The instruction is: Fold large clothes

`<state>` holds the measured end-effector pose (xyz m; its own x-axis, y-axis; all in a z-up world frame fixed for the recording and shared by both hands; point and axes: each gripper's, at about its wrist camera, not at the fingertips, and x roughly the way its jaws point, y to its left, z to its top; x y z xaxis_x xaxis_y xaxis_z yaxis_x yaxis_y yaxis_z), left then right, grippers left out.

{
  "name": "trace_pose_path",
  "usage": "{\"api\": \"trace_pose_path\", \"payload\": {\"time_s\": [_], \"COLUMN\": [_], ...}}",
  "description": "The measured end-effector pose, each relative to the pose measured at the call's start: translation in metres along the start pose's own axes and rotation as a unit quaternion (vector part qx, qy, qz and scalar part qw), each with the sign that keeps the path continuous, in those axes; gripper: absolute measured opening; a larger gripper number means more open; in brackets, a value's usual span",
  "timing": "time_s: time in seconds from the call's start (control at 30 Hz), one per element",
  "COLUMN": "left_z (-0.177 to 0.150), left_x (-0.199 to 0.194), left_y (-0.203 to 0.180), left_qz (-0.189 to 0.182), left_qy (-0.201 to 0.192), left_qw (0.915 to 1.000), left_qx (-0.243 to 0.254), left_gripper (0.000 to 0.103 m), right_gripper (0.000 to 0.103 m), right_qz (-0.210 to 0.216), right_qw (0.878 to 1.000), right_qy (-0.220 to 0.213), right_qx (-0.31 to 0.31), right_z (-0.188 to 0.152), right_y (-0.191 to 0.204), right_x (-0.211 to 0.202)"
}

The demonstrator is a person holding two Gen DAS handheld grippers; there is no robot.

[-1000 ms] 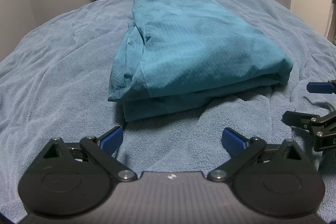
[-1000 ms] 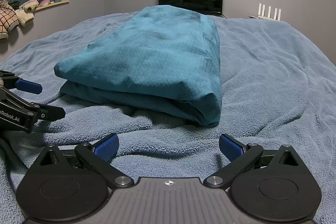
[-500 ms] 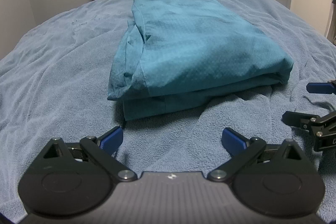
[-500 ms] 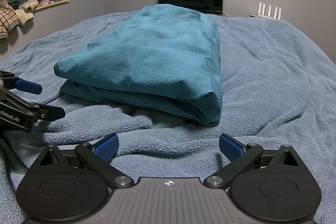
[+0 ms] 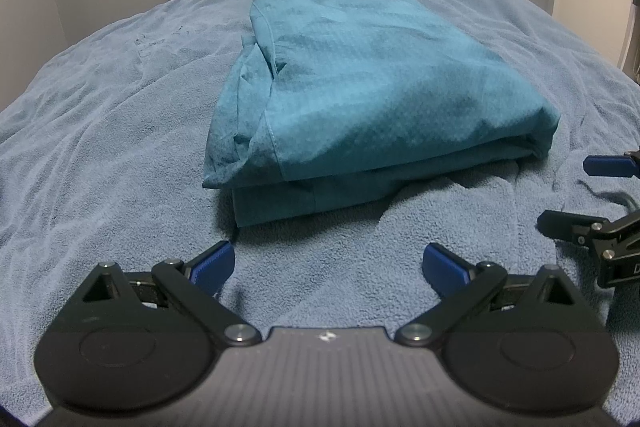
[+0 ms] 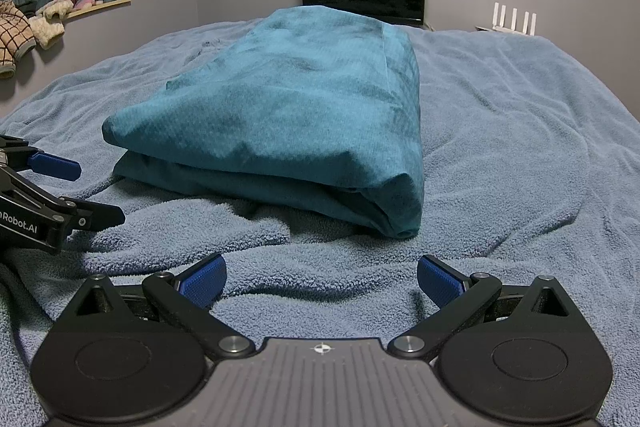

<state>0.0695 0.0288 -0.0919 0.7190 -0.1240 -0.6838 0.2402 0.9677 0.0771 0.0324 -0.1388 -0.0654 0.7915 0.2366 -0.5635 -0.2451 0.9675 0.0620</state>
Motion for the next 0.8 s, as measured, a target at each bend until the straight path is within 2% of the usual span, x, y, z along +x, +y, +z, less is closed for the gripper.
{"api": "trace_pose_path", "payload": {"time_s": [0.8], "left_z": [-0.0003], "left_x": [0.0008], "left_y": [0.0028], "left_qz": [-0.005], "left_qy": [0.007], "left_qw": [1.0000], "left_qx": [0.002], "left_gripper": [0.102], "right_gripper": [0.103], "right_qz": [0.001], "right_qw": [1.000], "right_qy": [0.003], "right_qx": [0.000], "right_z": [-0.0012], "right_y": [-0.0009], "right_x": [0.0003]}}
